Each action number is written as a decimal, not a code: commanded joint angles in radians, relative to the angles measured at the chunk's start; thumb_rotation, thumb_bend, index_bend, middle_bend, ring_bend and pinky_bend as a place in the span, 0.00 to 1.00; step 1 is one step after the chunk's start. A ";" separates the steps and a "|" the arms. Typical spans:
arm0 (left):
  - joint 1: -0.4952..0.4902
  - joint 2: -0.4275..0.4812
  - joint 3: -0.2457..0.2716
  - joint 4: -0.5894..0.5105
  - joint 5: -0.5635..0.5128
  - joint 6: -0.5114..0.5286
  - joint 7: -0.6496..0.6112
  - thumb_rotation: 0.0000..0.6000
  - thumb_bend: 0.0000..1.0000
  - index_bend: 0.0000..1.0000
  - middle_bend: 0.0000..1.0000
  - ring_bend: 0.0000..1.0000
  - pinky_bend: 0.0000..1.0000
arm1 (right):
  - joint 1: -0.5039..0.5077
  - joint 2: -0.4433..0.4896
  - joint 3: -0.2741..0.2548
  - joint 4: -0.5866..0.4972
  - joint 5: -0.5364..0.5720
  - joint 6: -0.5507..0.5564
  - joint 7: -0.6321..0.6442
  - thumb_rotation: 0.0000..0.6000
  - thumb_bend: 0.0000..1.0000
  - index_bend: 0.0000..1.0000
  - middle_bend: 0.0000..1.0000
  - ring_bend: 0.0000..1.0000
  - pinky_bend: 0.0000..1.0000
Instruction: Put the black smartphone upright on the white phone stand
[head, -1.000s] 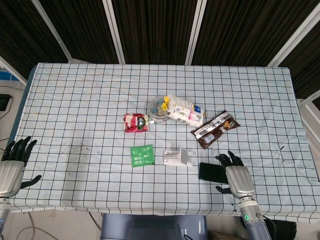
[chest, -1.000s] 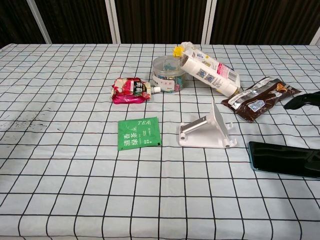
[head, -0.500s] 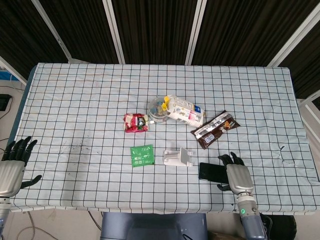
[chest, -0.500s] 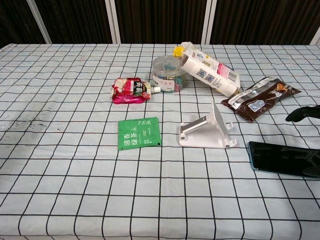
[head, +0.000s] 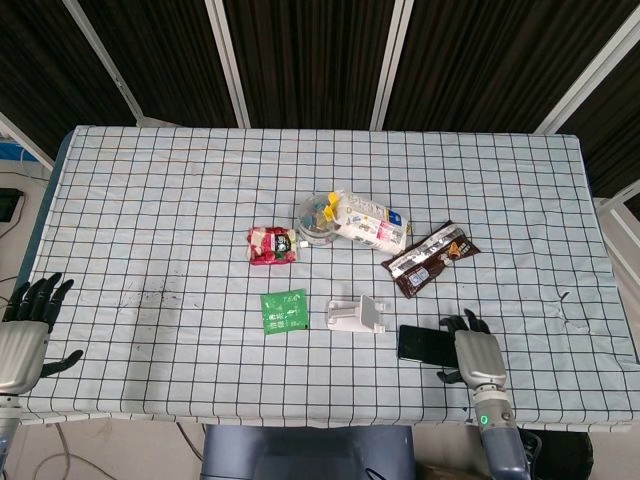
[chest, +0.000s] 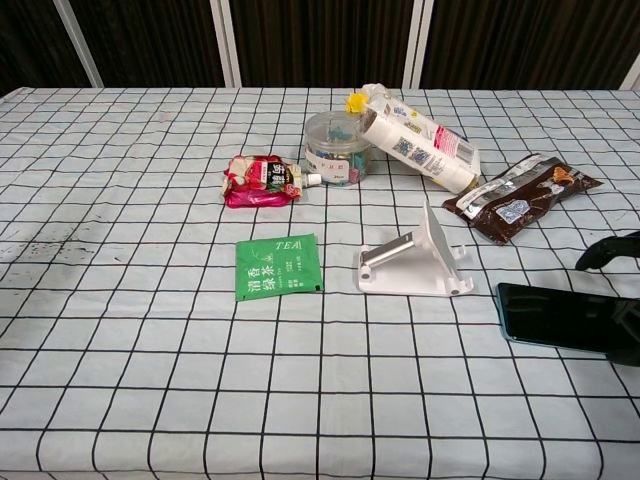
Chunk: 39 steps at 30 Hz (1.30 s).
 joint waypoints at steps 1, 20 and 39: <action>0.000 0.000 0.000 0.000 0.000 0.000 -0.001 1.00 0.00 0.00 0.00 0.00 0.00 | 0.003 -0.006 0.002 0.007 0.012 -0.003 0.005 1.00 0.21 0.28 0.22 0.02 0.14; -0.001 0.001 -0.001 0.000 -0.004 -0.003 -0.001 1.00 0.00 0.00 0.00 0.00 0.00 | 0.045 -0.082 0.022 0.047 0.058 -0.005 -0.003 1.00 0.23 0.31 0.23 0.03 0.14; 0.000 0.003 -0.002 -0.002 -0.008 -0.005 -0.003 1.00 0.00 0.00 0.00 0.00 0.00 | 0.070 -0.108 0.031 0.081 0.116 0.001 -0.014 1.00 0.25 0.35 0.26 0.03 0.14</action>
